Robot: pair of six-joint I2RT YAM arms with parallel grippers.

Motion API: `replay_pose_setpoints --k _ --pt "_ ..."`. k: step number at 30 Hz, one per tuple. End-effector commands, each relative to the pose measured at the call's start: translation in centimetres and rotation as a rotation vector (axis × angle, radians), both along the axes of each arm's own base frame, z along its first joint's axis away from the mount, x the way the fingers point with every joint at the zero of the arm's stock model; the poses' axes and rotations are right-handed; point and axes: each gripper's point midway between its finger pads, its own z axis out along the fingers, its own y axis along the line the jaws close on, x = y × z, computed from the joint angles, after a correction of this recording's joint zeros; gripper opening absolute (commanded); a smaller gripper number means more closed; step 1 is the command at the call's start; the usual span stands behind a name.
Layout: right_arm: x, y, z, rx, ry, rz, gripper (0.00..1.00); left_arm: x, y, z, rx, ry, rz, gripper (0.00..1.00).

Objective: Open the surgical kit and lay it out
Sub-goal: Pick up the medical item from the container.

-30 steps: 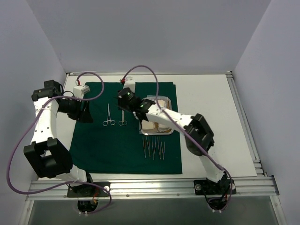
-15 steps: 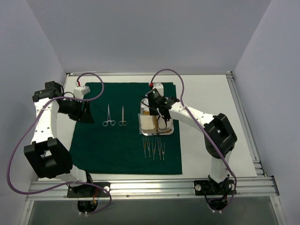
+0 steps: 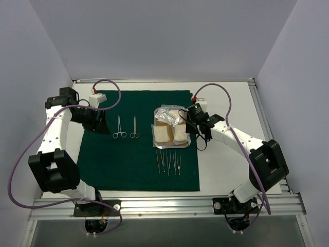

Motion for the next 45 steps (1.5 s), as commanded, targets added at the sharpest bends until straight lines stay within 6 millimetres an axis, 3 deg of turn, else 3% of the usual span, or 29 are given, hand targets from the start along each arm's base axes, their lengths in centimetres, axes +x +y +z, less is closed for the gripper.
replay_pose_setpoints --k 1,7,13,19,25,31,37,43,44,45 --pt "0.0 0.6 0.3 0.081 -0.013 0.027 0.41 0.8 -0.6 0.8 -0.009 -0.044 -0.013 0.69" --pt "0.3 2.3 -0.9 0.124 -0.003 0.103 0.43 0.5 -0.9 0.8 -0.011 -0.049 -0.021 0.69" --pt "0.2 2.3 -4.9 0.089 0.068 0.121 0.43 0.2 -0.8 0.9 0.004 -0.058 -0.028 0.69" --pt "0.4 2.7 -5.8 0.106 0.065 0.13 0.39 0.1 -0.7 0.8 0.007 -0.046 -0.033 0.69" --pt "0.1 2.5 -5.9 0.093 0.064 0.138 0.1 0.1 -0.7 0.9 0.01 -0.051 -0.033 0.69" --pt "-0.1 2.2 -3.3 0.085 0.032 0.155 0.0 0.3 -0.8 1.0 0.005 -0.051 -0.032 0.69" --pt "0.0 3.6 1.4 0.102 -0.03 0.204 0.0 0.2 -1.1 1.6 -0.016 -0.055 -0.044 0.69" --pt "1.2 8.6 7.3 0.152 -0.151 0.295 0.0 0.3 -1.6 2.2 -0.05 -0.061 -0.055 0.69" --pt "1.9 9.7 7.7 0.168 -0.176 0.297 0.0 0.3 -1.7 2.3 -0.058 -0.059 -0.058 0.69" --pt "3.0 11.0 9.6 0.199 -0.229 0.3 0.0 0.4 -1.8 2.6 -0.063 -0.066 -0.06 0.69"
